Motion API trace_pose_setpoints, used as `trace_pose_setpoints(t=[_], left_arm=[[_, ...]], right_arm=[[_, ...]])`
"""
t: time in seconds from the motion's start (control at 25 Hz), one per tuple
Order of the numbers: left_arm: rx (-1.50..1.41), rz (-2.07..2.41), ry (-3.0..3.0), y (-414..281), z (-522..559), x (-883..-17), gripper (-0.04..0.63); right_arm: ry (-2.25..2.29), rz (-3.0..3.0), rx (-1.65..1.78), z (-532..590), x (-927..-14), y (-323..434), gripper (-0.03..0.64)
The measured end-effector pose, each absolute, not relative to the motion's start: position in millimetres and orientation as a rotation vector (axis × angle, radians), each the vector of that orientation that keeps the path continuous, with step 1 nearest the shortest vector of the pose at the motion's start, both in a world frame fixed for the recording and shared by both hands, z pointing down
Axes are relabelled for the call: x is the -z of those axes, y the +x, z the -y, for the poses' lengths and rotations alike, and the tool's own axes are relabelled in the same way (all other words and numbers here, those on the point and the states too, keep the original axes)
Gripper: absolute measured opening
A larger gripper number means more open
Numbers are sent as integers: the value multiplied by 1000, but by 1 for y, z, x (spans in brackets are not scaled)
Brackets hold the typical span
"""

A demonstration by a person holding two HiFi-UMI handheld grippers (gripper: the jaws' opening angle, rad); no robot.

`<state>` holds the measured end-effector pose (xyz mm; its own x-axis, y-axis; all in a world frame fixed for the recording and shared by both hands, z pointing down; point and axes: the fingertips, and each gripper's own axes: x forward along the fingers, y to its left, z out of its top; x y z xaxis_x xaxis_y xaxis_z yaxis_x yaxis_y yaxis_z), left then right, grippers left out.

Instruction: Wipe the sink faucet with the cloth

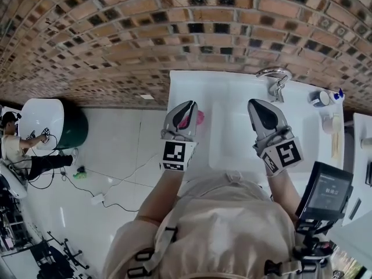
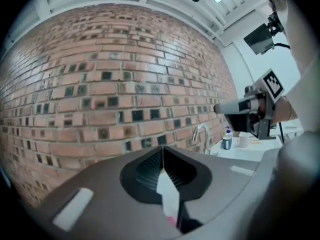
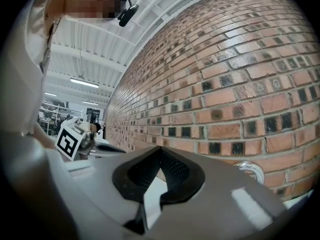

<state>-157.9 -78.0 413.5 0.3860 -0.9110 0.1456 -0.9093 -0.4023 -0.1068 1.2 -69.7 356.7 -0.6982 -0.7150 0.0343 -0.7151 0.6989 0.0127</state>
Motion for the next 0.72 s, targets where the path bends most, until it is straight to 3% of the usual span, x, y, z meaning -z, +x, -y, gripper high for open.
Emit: trace_pose_setpoints(t=[0.04,0.36,0.72], left_arm=[[255,-1679,-2608,-150,79,-403,2],[189,-1539,-2752,-99,82,-397,2],[177,-1501,-2771,-91,90,-388,2]], right_arm=[[1202,2859,3,69,-357,1,-5],[1209,2860,5,58,-361,8,-5],[1165,2873,-5,54,-364,6,-5]])
